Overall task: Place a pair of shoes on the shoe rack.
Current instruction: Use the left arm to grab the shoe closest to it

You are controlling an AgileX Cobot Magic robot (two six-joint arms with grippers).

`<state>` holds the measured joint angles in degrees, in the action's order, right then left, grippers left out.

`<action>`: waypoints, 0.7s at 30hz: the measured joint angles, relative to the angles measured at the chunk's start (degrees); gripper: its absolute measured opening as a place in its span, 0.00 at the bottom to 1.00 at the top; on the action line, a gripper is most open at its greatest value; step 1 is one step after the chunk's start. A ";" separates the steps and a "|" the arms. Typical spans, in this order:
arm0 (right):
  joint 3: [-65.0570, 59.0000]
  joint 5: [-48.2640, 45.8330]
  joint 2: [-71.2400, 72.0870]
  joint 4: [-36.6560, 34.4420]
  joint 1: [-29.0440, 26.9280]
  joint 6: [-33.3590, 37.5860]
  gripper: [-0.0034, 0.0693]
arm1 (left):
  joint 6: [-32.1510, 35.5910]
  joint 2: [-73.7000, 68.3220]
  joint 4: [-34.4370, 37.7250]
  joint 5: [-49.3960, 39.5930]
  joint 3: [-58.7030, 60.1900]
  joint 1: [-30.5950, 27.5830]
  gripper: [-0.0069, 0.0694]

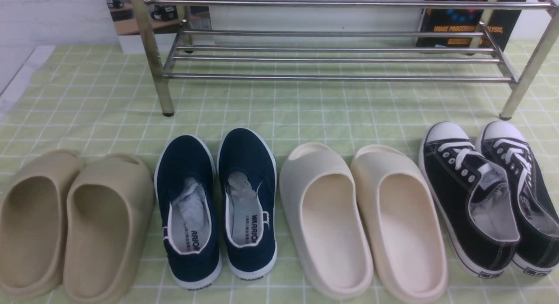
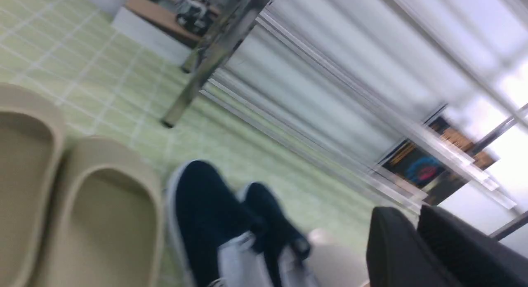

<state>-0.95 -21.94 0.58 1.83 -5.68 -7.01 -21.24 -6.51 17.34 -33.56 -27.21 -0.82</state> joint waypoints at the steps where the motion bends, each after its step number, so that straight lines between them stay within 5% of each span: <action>1: 0.00 0.00 0.00 0.00 0.00 0.00 0.38 | 0.00 -2.35 -2.61 -3.44 -2.35 0.00 0.16; 4: 0.00 0.00 0.00 0.00 0.00 0.00 0.38 | 0.00 -10.59 -10.12 -14.54 -8.98 0.00 0.07; 10: 0.00 0.00 0.00 0.00 0.00 0.00 0.38 | 3.79 -28.12 -19.00 -30.85 -18.38 0.13 0.07; 21: 0.00 0.00 0.00 0.00 0.00 0.00 0.38 | 5.77 -50.73 -19.12 -32.54 -26.91 16.03 0.07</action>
<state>-0.95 -21.94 0.58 1.83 -5.68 -7.01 -15.47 -57.24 -1.78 -66.10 -54.12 15.21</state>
